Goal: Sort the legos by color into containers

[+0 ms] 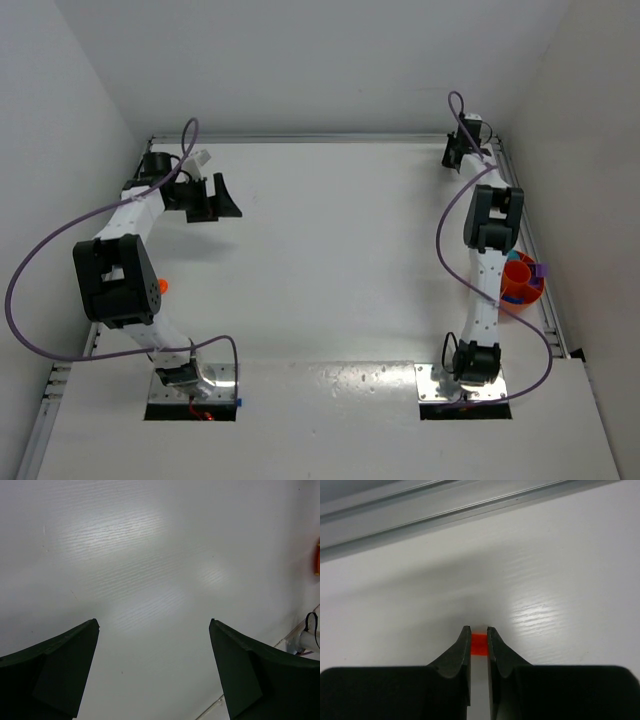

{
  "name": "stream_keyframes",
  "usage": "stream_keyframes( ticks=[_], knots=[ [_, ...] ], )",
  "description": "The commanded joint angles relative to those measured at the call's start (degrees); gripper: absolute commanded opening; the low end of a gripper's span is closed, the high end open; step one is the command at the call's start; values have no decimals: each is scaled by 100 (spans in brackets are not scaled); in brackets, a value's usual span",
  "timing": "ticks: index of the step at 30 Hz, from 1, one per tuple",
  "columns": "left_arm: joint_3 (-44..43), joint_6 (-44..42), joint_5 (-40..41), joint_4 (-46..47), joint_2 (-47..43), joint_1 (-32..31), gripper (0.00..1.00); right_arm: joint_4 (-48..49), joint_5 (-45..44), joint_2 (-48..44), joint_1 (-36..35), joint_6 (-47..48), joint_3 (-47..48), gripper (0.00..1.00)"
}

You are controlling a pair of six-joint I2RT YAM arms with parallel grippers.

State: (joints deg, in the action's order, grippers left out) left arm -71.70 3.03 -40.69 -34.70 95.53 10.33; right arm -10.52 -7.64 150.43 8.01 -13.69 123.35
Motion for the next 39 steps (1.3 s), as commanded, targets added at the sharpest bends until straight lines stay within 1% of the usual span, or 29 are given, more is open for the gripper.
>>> stream_keyframes(
  ticks=[1,6,9,10,13,18,19,20,21,22,23,24,25,27,31,33,36,39],
  knots=[
    [-99,-127,-150,-2,-130,66,98,-591,656,-435,-141,51,-143,0],
    [-98,-127,-150,-2,-271,66,98,-591,1018,-1417,-203,51,-1091,0],
    [-46,-127,-150,-2,-402,66,98,-837,1212,-1849,-256,130,-1479,0],
    [-46,-127,-150,-2,-473,66,98,-898,1325,-2129,-256,208,-1576,0],
    [7,-180,-150,-2,-535,66,98,-1232,1572,-2570,-256,507,-1893,0],
    [60,-285,-150,-54,-711,66,98,-2417,1985,-3466,-116,1245,-2043,0],
    [112,-285,-150,-55,-763,14,98,-2793,2038,-3616,-55,1620,-2104,0],
    [113,-346,-150,-55,-842,13,98,-2971,2091,-3783,-54,1824,-2192,0],
    [113,-399,-89,-55,-843,13,98,-3095,2169,-4184,7,2018,-2288,0],
    [113,-399,-19,-55,-921,-39,98,-3244,2170,-4397,8,2194,-2480,0],
    [113,-460,-18,-55,-922,-40,100,-3393,2248,-4608,77,2596,-2561,0],
    [165,-461,-18,-55,-922,-92,100,-3691,2249,-4802,139,2739,-2640,0],
    [165,-461,-18,-55,-983,-92,100,-3815,2249,-5213,192,2862,-2797,0],
    [218,-514,-18,-55,-983,-92,100,-4141,2197,-5619,271,3223,-2974,0],
    [271,-566,-71,-55,-1036,-153,100,-4519,1671,-6534,473,3531,-3510,0],
    [210,-627,-71,-229,-1036,-154,100,-4712,1214,-6876,552,3619,-3712,0],
    [43,-689,-123,-371,-1036,-207,100,-5160,835,-7315,736,3856,-3993,0],
    [-107,-689,-124,-502,-983,-259,100,-5389,615,-7493,894,3927,-4213,0]
  ],
)
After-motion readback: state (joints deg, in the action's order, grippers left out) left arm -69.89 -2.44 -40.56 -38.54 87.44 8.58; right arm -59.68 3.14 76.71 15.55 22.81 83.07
